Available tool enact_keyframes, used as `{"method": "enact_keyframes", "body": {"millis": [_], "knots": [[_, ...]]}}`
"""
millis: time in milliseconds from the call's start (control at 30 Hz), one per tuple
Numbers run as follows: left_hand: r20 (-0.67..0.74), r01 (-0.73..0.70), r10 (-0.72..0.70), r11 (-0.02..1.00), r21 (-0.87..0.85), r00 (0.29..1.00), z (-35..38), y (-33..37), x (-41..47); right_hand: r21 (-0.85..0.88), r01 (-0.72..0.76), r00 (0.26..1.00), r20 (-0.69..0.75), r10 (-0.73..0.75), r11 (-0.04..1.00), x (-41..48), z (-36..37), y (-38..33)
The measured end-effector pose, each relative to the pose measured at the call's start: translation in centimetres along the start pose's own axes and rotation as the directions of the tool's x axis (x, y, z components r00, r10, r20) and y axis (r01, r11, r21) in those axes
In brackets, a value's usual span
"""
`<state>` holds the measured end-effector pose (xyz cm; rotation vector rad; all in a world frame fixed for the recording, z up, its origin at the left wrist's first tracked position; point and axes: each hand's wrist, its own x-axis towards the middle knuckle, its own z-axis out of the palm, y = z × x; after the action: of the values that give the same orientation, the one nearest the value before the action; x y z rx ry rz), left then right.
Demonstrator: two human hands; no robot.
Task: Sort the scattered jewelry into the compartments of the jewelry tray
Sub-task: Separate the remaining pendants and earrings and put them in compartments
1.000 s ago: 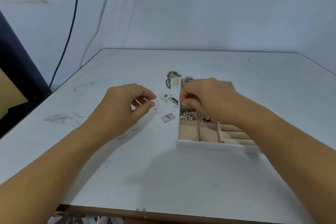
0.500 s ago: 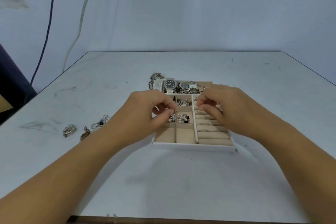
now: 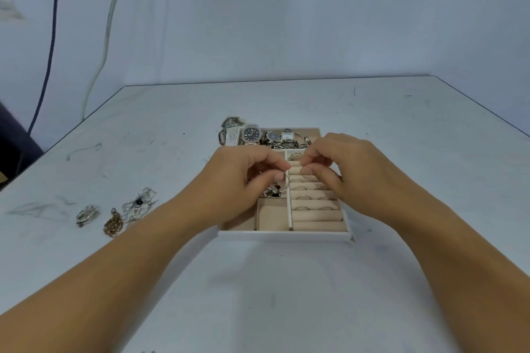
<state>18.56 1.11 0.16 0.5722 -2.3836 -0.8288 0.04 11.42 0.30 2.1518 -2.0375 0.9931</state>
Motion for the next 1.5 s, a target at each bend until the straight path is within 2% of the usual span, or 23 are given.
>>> {"method": "enact_keyframes", "body": {"millis": [100,167,233,400,567,667,800,967,1067,1133,1267,1500], "knots": [[0.015,-0.008,0.006,0.992,0.124,1.0,0.5,-0.6,0.2,-0.007,-0.018,1.0,0.015,0.018,1.0,0.0,-0.1,0.1],[0.025,-0.059,0.055,0.961,0.269,0.998,0.6,-0.7,0.3,-0.007,-0.031,0.999,0.021,0.031,1.0,0.0,-0.1,0.1],[0.043,-0.112,0.103,0.933,0.343,0.994,0.6,-0.8,0.2,-0.007,-0.037,0.999,0.023,0.037,0.999,-0.1,-0.2,0.1],[0.13,-0.058,0.02,0.952,0.301,0.991,-0.1,-1.0,-1.3,-0.009,-0.044,0.999,0.026,0.044,0.999,-0.2,-0.5,0.0],[0.234,-0.011,-0.087,0.921,0.389,0.968,0.1,-0.5,-2.7,-0.017,-0.068,0.997,0.027,0.069,0.998,-0.2,-0.7,0.1],[0.235,-0.02,-0.081,0.916,0.4,0.969,0.5,-0.4,-2.8,-0.021,-0.108,0.992,0.058,0.109,0.994,-0.3,-1.2,0.0],[0.229,-0.039,-0.053,0.924,0.38,0.972,0.5,-0.7,-2.8,0.03,-0.183,0.969,0.175,0.175,0.983,-0.9,-2.9,-0.6],[0.228,-0.024,-0.066,0.928,0.371,0.971,0.5,-0.8,-2.7,0.046,-0.081,0.969,0.237,0.068,0.996,-1.2,-3.7,-2.4],[0.235,-0.019,-0.073,0.931,0.365,0.969,0.4,-0.8,-2.7,0.009,0.108,0.974,0.197,-0.108,0.994,-1.9,-2.5,-2.7],[0.239,-0.018,-0.076,0.929,0.369,0.968,0.3,-0.9,-2.7,0.004,0.166,0.975,0.149,-0.165,0.986,-2.7,-1.6,-2.5],[0.239,-0.029,-0.062,0.932,0.361,0.969,0.4,-0.9,-2.7,-0.025,0.179,0.979,0.108,-0.176,0.983,-3.4,-0.7,-2.0],[0.239,-0.034,-0.055,0.934,0.355,0.97,0.4,-1.0,-2.7,0.006,0.15,0.977,0.155,-0.149,0.989,-3.5,0.1,-1.4]]}}
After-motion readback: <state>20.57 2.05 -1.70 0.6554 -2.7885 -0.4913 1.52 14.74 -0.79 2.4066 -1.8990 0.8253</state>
